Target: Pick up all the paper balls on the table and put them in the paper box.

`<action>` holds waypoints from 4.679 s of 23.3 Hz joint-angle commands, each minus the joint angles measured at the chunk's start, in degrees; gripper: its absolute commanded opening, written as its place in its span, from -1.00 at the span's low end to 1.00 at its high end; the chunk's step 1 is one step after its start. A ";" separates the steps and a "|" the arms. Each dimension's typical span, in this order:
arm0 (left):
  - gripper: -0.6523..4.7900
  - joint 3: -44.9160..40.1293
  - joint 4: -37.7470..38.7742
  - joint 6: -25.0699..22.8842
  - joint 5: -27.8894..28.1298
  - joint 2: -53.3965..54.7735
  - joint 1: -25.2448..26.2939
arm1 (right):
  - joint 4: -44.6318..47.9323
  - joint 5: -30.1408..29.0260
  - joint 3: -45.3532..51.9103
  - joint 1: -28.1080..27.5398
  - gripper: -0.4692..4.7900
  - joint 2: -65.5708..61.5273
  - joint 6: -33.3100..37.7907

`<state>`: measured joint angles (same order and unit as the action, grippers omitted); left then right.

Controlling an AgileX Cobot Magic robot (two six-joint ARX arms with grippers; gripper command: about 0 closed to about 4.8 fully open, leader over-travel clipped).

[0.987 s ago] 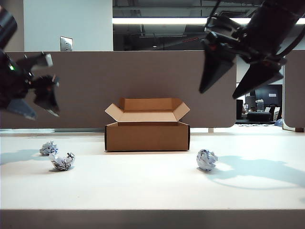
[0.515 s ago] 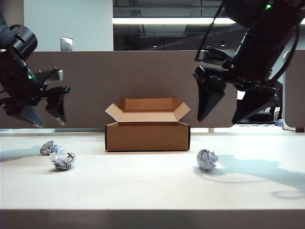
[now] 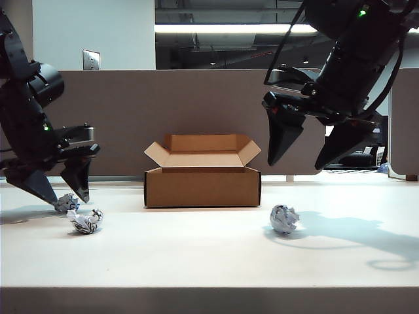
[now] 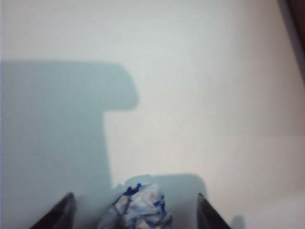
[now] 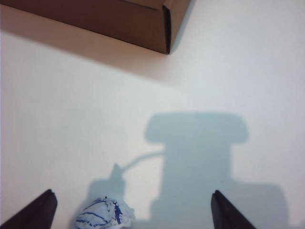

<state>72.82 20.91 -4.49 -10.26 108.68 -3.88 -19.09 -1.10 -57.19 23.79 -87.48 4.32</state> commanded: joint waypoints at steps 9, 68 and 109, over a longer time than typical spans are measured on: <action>0.41 0.28 1.33 -0.22 2.43 0.24 -0.26 | -4.70 -0.79 -0.24 0.20 0.87 0.20 4.74; 0.23 0.28 0.81 0.24 -2.10 3.96 -0.39 | 2.67 -6.45 -0.26 6.88 0.45 -11.67 4.68; -0.05 24.63 -8.87 8.41 -11.47 5.60 -13.27 | 9.07 -6.58 -40.28 1.62 -0.07 -31.26 1.68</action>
<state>97.32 12.56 3.75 -21.69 113.49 -17.15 -11.92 -7.05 -96.09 25.96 -119.04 5.54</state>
